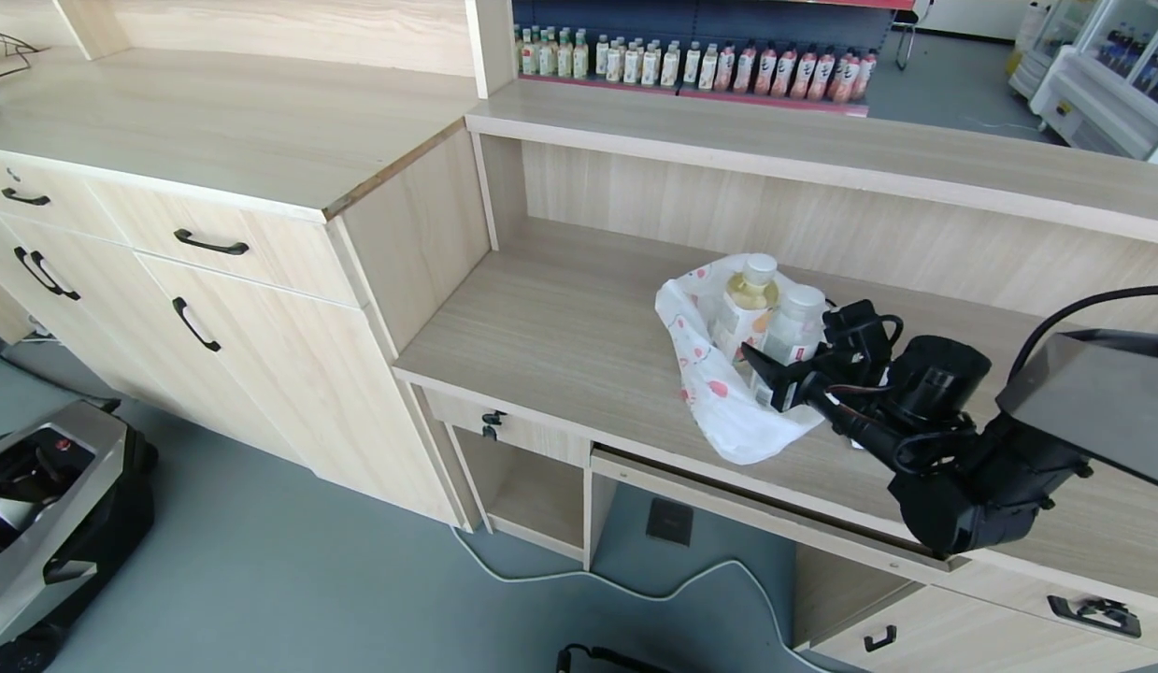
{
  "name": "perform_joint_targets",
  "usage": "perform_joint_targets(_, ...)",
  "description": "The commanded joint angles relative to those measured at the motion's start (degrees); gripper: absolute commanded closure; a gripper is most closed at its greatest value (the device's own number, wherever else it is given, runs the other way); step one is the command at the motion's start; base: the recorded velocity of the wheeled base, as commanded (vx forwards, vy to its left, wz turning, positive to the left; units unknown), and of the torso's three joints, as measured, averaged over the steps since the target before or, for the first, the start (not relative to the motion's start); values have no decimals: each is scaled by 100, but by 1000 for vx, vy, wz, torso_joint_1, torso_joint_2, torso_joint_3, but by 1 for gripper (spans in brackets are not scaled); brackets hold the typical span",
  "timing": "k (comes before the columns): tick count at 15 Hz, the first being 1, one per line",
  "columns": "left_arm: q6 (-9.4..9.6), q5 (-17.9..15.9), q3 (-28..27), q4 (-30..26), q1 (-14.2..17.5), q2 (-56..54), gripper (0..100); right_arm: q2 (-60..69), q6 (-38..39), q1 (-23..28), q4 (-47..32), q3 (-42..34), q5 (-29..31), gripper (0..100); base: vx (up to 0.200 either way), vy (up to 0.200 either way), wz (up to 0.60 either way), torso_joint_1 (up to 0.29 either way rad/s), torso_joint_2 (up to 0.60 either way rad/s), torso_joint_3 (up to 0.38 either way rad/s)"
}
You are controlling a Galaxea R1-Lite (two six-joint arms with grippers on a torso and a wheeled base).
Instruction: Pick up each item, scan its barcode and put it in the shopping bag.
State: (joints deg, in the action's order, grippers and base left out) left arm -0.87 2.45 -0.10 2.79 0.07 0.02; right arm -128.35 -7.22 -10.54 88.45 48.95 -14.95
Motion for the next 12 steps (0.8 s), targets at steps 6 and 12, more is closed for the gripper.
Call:
perform_joint_targets(6,-1,1,1,2,1,-2,0,-313,-34,96,84,1,-17,100,0,0,0,0,0,0)
perform_joint_targets(12,-1,1,1,2,1,-2,0,-348,-43,149,102,10,-17,0,0,0,0,0,0,0)
